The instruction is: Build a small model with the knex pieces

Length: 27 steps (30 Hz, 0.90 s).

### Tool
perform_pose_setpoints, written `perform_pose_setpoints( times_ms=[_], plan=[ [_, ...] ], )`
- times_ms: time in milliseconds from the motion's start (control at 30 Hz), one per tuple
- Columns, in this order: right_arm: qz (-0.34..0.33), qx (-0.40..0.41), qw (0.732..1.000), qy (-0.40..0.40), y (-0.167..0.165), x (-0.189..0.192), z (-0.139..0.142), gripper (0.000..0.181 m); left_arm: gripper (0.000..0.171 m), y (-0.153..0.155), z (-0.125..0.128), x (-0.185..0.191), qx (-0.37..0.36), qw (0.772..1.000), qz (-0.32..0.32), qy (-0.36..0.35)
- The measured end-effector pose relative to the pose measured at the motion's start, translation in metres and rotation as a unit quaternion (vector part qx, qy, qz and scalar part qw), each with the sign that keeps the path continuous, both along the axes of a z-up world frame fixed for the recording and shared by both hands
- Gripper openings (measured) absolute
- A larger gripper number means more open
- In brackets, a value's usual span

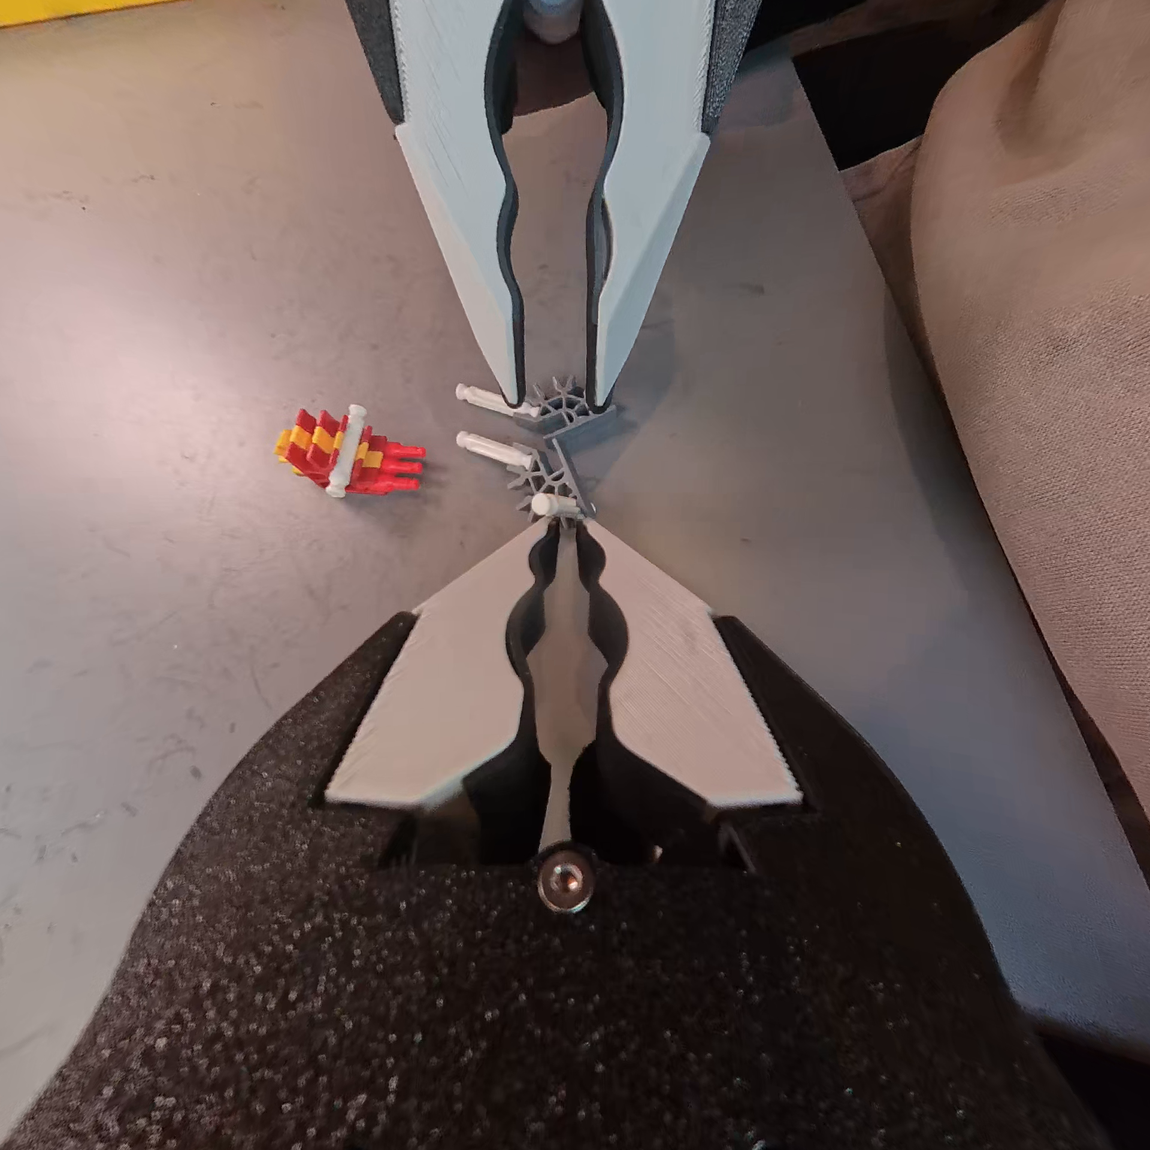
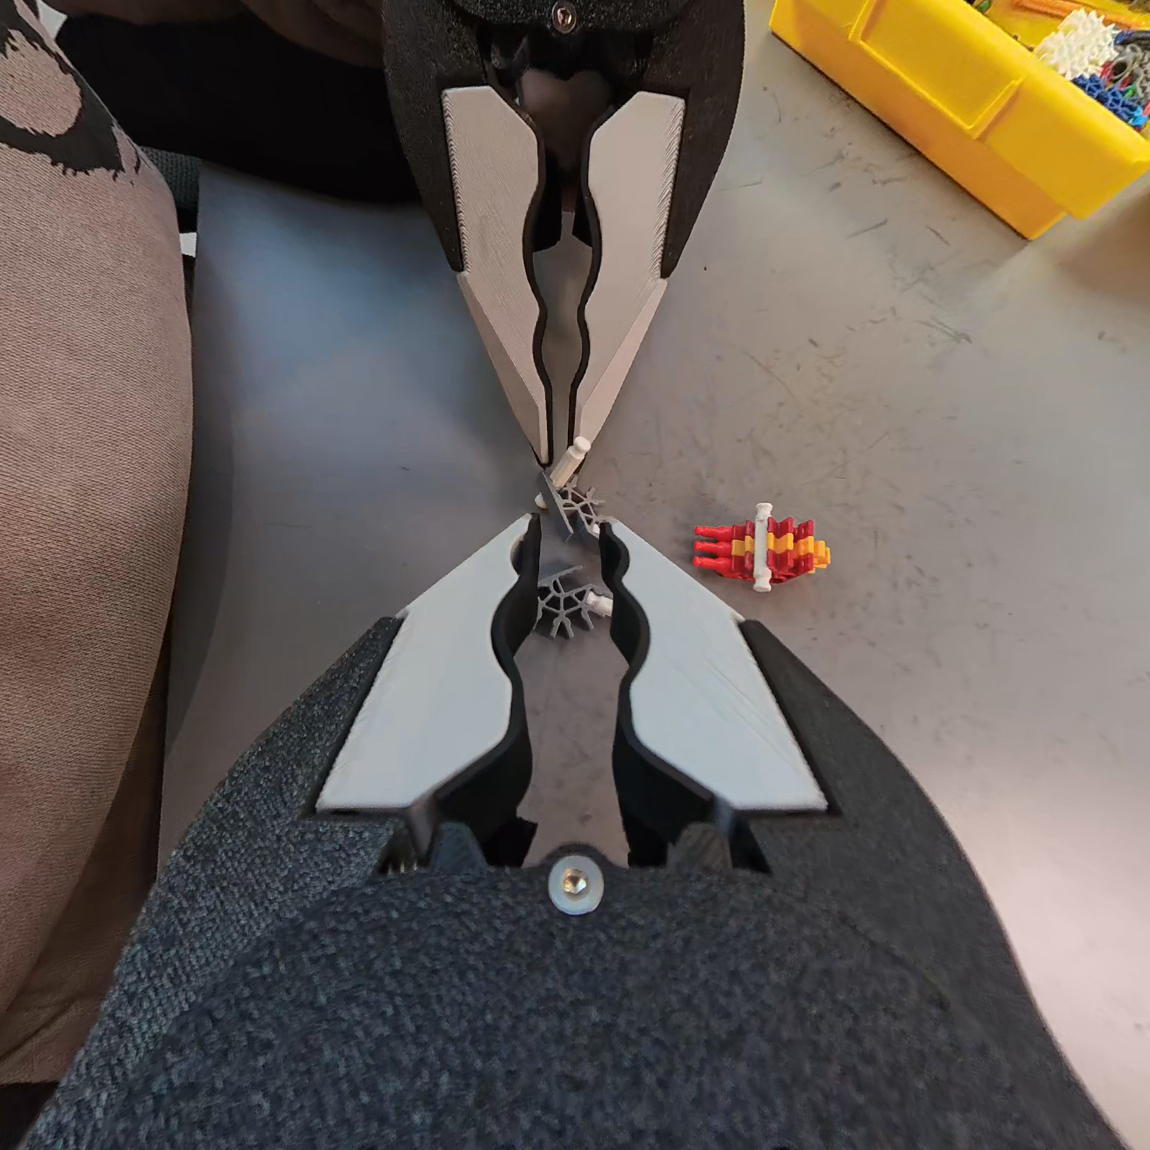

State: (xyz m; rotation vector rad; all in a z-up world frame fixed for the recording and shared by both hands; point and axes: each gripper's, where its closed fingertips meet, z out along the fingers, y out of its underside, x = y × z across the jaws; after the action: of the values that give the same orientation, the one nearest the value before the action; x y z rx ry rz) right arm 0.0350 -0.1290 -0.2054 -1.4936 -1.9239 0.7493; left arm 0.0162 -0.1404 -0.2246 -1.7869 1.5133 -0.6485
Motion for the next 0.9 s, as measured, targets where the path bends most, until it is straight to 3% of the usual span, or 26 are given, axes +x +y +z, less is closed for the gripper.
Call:
perform_pose_setpoints(
  times_ms=[167, 433, 600, 733, 900],
  plan=[
    [-0.005, -0.003, 1.000, -0.006, 0.002, -0.001, -0.003, 0.018, 0.014, 0.003, 0.006, -0.005, -0.002, 1.000, 0.006, -0.014],
    [0.024, 0.077, 0.995, -0.049, 0.007, -0.008, -0.019, 0.021, 0.014, 0.004, 0.009, -0.003, 0.011, 1.000, 0.009, -0.017],
    [0.051, 0.086, 0.994, -0.050, 0.005, -0.012, -0.020, 0.013, 0.019, 0.004, 0.006, -0.001, 0.011, 1.000, 0.011, -0.011],
    [0.047, 0.028, 0.998, -0.034, 0.007, -0.012, -0.010, 0.009, 0.027, 0.009, 0.016, -0.005, 0.013, 0.999, 0.023, -0.035],
    [0.014, -0.150, 0.988, 0.025, 0.012, -0.015, 0.017, 0.003, 0.031, 0.021, 0.030, -0.010, 0.035, 0.996, 0.054, -0.067]
  ],
)
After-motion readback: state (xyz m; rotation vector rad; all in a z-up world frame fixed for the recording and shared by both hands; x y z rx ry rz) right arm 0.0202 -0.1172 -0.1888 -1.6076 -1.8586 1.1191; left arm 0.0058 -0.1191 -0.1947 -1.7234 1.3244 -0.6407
